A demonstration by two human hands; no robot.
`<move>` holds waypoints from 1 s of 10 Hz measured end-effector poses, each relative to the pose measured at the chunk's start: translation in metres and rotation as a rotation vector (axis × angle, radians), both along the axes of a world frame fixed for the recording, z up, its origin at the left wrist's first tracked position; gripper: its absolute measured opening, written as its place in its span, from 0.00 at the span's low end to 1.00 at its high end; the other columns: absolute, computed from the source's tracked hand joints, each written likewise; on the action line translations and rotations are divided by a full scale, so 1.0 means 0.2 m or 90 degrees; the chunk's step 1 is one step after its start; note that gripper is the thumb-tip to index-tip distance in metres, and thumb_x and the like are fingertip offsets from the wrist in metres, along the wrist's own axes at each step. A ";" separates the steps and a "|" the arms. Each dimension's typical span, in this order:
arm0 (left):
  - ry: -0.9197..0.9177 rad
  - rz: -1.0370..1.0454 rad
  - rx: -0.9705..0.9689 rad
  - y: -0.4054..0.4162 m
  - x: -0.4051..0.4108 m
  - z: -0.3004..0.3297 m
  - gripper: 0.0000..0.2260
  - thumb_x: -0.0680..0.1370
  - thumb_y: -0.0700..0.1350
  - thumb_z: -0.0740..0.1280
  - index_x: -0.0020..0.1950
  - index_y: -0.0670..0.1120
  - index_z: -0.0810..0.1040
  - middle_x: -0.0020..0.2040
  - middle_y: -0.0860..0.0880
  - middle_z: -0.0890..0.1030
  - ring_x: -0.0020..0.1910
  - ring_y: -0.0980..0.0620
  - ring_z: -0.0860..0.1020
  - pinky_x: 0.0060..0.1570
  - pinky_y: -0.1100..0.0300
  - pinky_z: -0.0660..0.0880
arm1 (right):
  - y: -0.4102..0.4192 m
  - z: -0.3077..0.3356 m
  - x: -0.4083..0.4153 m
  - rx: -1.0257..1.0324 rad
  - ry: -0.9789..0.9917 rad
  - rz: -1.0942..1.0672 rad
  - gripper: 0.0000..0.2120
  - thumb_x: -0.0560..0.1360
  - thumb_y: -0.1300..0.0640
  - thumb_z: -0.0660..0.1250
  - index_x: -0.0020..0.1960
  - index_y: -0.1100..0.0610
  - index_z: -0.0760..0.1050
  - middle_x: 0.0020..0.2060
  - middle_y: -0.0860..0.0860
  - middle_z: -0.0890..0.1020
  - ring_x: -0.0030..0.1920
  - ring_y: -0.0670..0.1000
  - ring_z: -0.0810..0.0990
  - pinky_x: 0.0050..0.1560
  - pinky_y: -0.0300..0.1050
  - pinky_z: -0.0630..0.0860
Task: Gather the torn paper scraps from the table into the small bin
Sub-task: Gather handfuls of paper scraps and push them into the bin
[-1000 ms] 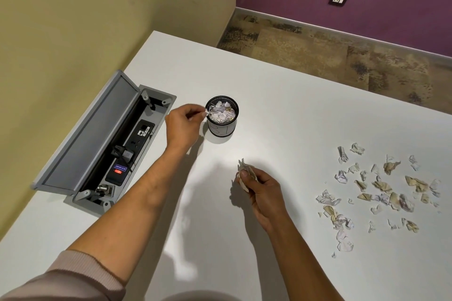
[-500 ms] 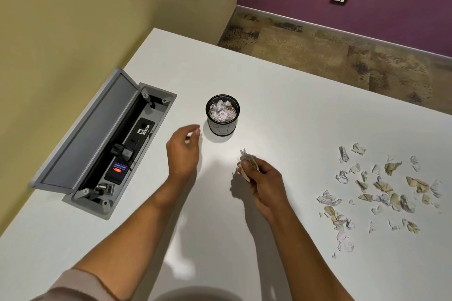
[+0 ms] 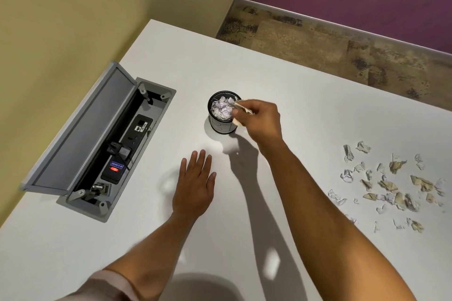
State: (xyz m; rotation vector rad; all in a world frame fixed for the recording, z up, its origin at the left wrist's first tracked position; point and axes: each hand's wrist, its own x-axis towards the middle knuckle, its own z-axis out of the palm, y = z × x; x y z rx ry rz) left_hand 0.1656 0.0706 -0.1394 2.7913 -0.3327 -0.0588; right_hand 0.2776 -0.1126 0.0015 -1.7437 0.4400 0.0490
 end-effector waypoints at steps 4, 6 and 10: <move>-0.011 0.000 0.016 0.00 0.01 -0.02 0.23 0.83 0.51 0.52 0.77 0.44 0.64 0.78 0.45 0.62 0.79 0.45 0.56 0.76 0.43 0.54 | 0.12 -0.02 0.30 -0.545 0.014 0.385 0.12 0.73 0.66 0.66 0.54 0.56 0.81 0.53 0.59 0.81 0.52 0.60 0.79 0.51 0.48 0.77; -0.035 -0.002 0.014 0.00 0.01 -0.03 0.23 0.83 0.50 0.52 0.76 0.43 0.65 0.77 0.44 0.64 0.78 0.45 0.57 0.76 0.43 0.54 | 0.15 -0.04 0.31 -0.600 0.048 0.462 0.14 0.74 0.65 0.64 0.58 0.58 0.79 0.56 0.60 0.78 0.54 0.61 0.78 0.53 0.49 0.78; -0.031 0.000 0.005 0.00 0.00 -0.01 0.23 0.83 0.51 0.53 0.76 0.43 0.65 0.77 0.45 0.63 0.78 0.45 0.57 0.76 0.42 0.54 | 0.07 0.14 0.39 -0.545 0.052 0.525 0.19 0.71 0.63 0.73 0.59 0.49 0.80 0.61 0.56 0.75 0.55 0.56 0.78 0.47 0.42 0.73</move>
